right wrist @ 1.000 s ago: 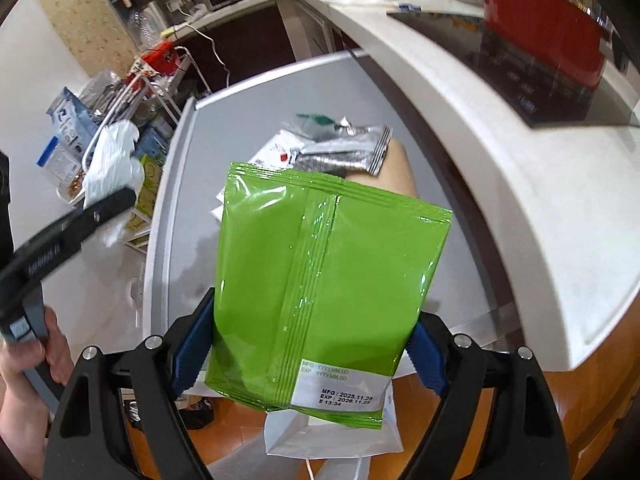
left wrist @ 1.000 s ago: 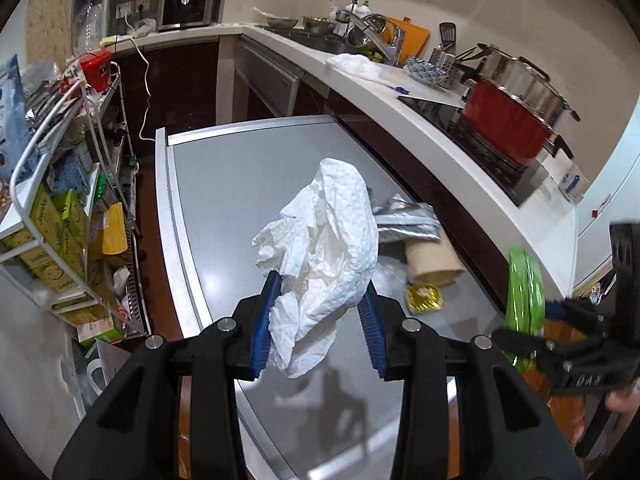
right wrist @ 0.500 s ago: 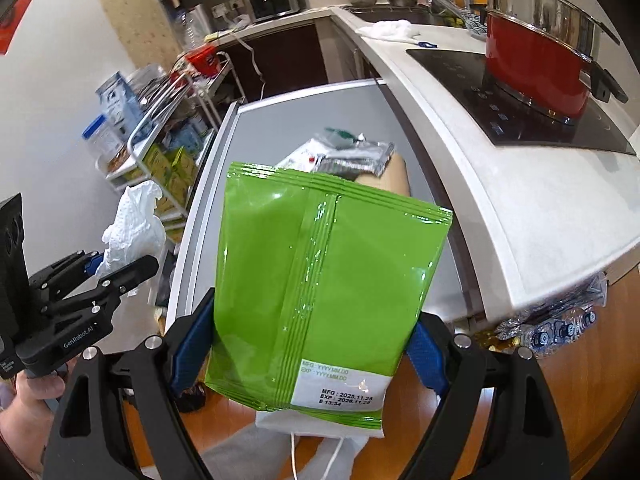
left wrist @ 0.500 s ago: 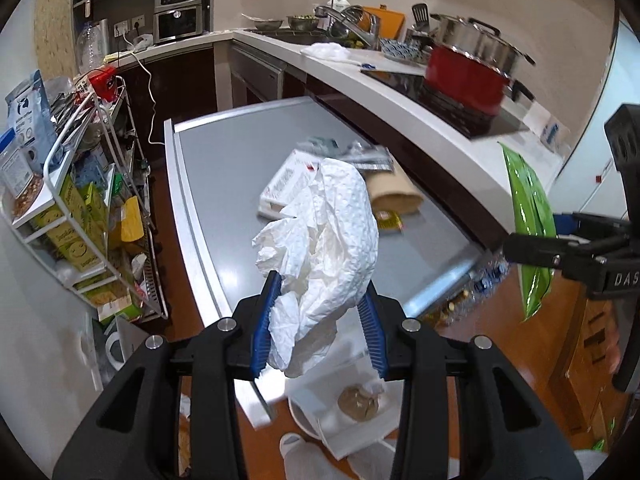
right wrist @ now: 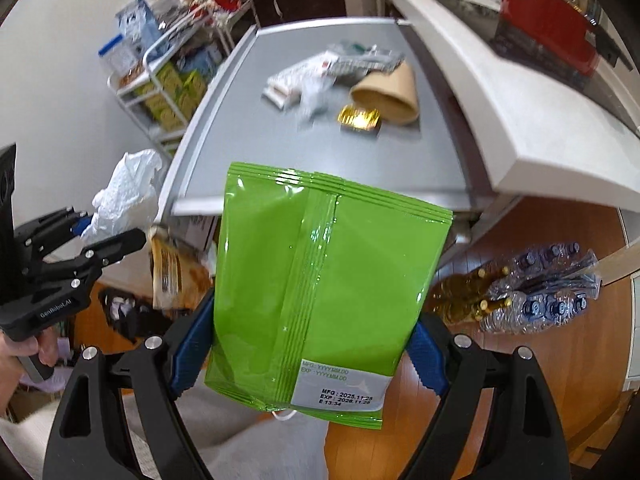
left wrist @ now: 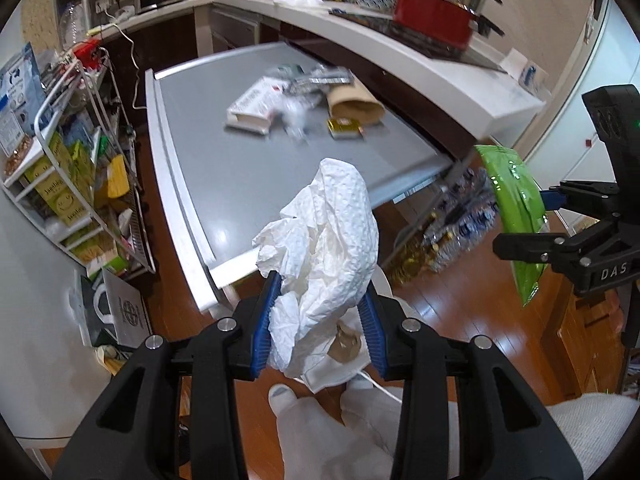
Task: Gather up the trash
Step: 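Carry the tissue and green bag in both tools over the paper bag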
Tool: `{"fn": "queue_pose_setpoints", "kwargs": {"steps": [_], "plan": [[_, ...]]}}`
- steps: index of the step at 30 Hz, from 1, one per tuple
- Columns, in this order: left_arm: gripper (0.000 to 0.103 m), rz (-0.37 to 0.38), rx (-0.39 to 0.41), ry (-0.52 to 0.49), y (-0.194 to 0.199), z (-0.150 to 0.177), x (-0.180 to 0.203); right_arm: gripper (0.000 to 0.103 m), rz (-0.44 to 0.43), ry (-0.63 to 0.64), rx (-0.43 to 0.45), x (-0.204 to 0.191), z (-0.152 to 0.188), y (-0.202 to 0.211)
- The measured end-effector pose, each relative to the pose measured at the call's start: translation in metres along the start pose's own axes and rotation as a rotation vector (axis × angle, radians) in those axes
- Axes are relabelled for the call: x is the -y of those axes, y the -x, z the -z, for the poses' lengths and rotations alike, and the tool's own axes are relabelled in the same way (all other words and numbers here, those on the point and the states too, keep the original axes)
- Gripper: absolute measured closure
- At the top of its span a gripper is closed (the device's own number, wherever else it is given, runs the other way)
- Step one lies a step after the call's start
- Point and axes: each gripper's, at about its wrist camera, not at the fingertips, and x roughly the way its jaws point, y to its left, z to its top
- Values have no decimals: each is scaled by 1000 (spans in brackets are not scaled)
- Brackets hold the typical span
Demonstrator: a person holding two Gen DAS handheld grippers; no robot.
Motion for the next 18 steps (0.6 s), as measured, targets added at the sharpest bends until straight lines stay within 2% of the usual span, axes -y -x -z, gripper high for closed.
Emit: {"fn": "queue_pose_setpoints", "kwargs": {"steps": [8, 13, 18], "plan": [[63, 7, -99, -51, -30, 26, 9, 21, -29, -21, -109, 5, 24, -44], [63, 57, -187, -37, -64, 42, 4, 20, -34, -37, -202, 11, 33, -87], [63, 75, -234, -31, -93, 49, 1, 20, -40, -45, -266, 14, 37, -126]]}}
